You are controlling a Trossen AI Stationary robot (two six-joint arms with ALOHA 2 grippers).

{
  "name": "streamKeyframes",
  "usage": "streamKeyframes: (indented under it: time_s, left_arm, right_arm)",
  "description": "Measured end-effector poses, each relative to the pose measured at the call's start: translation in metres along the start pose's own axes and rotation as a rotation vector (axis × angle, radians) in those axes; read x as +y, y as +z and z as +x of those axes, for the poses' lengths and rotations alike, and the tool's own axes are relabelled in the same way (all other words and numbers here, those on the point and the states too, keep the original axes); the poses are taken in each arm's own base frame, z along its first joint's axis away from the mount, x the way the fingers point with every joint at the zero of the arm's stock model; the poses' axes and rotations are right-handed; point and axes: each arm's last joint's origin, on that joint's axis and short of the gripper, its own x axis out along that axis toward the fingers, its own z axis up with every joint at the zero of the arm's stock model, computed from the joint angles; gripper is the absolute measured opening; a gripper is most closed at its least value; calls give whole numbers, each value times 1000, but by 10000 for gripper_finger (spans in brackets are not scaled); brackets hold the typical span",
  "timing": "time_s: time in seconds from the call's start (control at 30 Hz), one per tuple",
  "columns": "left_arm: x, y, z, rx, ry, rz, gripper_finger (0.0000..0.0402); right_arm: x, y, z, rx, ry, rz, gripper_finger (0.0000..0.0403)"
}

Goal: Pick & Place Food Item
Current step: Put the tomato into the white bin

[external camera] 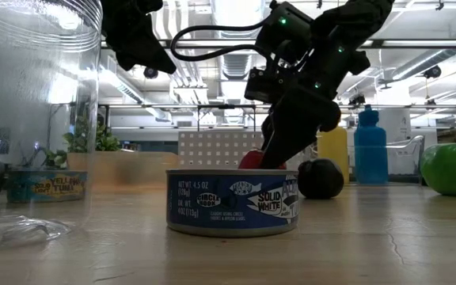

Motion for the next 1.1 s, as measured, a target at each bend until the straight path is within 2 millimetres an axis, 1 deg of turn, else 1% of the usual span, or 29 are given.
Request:
streamKeyframes:
  time_s: [0.13, 0.63, 0.83, 1.1]
  left_arm:
    - [0, 0, 0, 0, 0, 0, 26]
    - [0, 0, 0, 0, 0, 0, 26]
    - [0, 0, 0, 0, 0, 0, 26]
    - [0, 0, 0, -1, -1, 0, 26]
  right_arm:
    - [0, 0, 0, 0, 0, -7, 276]
    - [0, 0, 0, 0, -1, -11, 280]
    - [0, 4, -1, -12, -1, -21, 277]
    - [0, 6, -2, -26, -7, -35, 283]
